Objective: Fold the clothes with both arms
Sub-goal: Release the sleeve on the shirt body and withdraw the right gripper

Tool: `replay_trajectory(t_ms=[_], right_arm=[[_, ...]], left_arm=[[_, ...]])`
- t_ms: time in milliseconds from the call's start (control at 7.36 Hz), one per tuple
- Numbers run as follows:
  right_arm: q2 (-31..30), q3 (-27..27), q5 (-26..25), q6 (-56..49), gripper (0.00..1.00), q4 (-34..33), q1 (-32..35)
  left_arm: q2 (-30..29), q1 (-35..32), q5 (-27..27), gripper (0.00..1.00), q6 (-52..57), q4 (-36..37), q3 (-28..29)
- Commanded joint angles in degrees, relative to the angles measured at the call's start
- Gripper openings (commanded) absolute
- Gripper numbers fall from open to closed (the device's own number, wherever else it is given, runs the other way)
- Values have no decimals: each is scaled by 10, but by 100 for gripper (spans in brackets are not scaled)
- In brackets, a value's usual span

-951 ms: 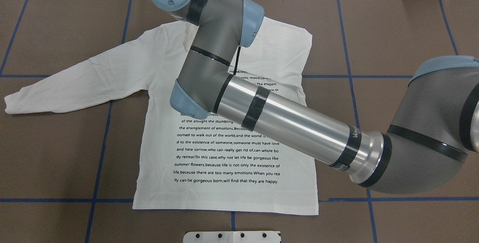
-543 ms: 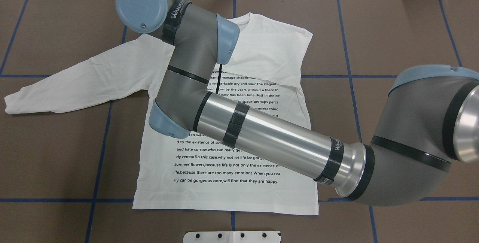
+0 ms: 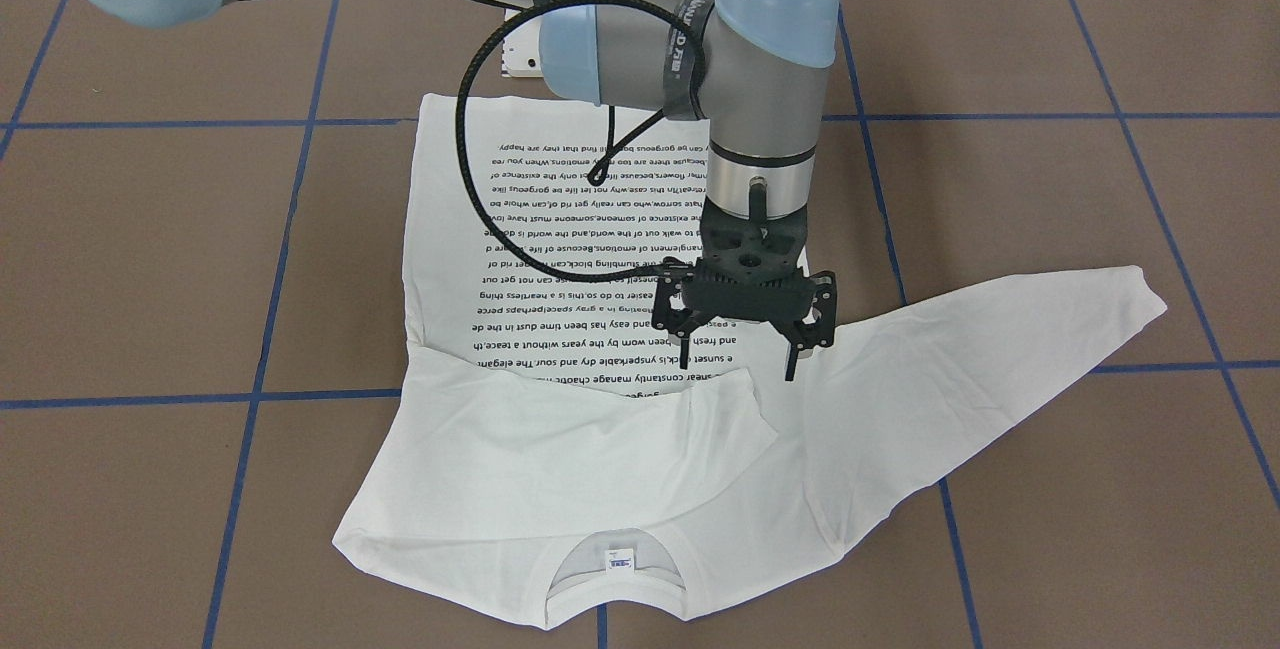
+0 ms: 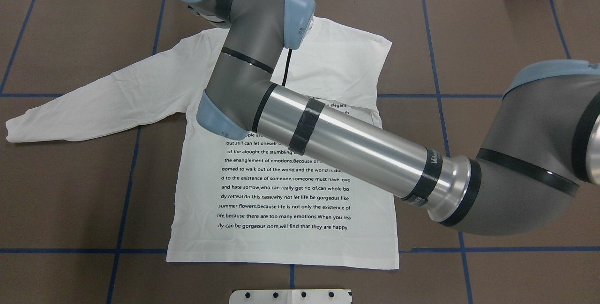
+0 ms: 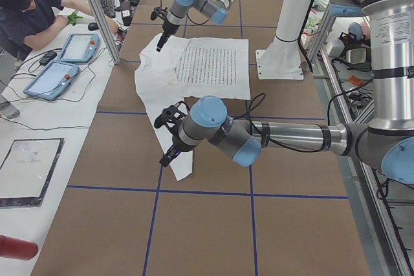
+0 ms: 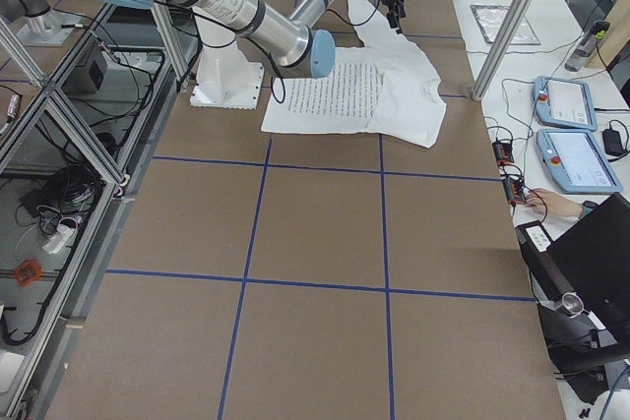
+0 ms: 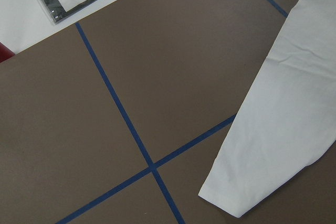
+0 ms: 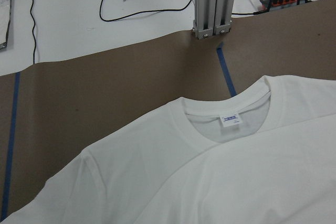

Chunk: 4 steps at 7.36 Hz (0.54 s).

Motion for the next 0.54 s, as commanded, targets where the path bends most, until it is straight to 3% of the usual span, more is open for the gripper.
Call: replay_trajectory(t_ms=[0, 408], right_arm=[[-72, 78, 125, -128, 100, -35, 93], [-278, 259, 289, -334, 100, -35, 224]], left_arm=[[0, 6, -2, 100, -31, -58, 0], [9, 87, 6, 100, -188, -98, 5]])
